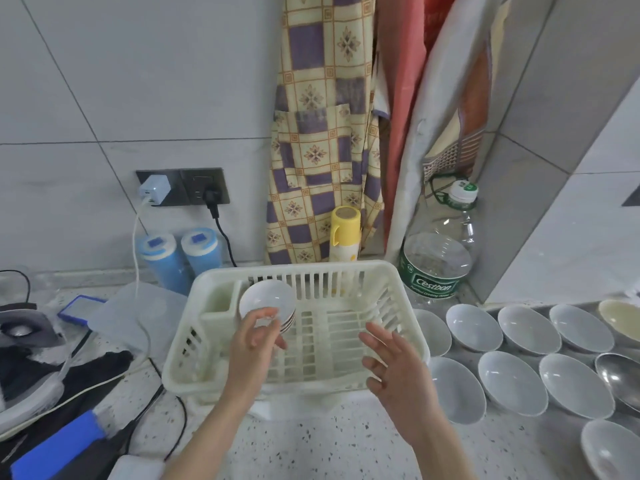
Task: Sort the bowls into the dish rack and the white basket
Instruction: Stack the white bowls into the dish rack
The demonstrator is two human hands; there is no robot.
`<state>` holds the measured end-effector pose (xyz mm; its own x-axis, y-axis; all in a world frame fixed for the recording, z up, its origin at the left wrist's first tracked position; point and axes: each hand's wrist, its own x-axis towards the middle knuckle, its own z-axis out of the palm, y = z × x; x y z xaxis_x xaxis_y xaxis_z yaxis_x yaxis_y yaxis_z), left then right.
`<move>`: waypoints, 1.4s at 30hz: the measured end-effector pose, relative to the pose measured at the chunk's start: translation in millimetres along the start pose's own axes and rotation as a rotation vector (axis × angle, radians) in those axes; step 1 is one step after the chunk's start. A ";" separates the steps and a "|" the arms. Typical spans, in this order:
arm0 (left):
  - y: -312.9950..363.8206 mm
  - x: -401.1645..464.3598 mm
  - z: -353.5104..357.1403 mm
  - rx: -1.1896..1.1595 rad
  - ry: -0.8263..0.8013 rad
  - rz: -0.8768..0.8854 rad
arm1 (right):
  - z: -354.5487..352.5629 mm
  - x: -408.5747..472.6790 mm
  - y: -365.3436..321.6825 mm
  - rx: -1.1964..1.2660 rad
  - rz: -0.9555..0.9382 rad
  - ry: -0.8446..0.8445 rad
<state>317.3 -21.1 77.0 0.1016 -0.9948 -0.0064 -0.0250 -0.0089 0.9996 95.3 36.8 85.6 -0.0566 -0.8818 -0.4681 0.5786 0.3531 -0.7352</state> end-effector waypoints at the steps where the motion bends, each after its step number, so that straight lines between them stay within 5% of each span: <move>1: 0.5 -12.8 12.1 -0.045 -0.030 0.016 | -13.4 -5.6 -3.6 0.012 -0.008 0.006; 7: -18.4 -78.9 91.4 -0.230 -0.305 -0.122 | -91.1 -24.6 -32.0 0.420 0.022 0.000; 9: -24.8 -94.5 118.3 -0.233 -0.321 -0.205 | -122.4 -31.4 -33.5 0.255 -0.116 0.048; 11: -31.8 -104.5 143.5 -0.189 -0.265 -0.317 | -146.4 -26.3 -29.8 0.605 -0.024 0.054; 18: -62.6 -122.2 214.9 0.128 -0.280 -0.707 | -207.7 -33.1 -31.4 0.269 0.169 0.449; 24: -83.0 -134.7 245.1 -0.106 -0.239 -0.961 | -246.8 -33.4 -20.4 0.168 0.315 0.551; 42: -107.8 -123.7 272.3 -0.221 -0.117 -0.828 | -260.5 4.8 -29.3 -0.107 0.136 0.548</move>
<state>36.7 75.3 -37.0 -0.1018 -0.6809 -0.7253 0.2070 -0.7276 0.6540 -133.8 103.6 -22.8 -0.4178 -0.5455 -0.7266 0.5263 0.5066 -0.6829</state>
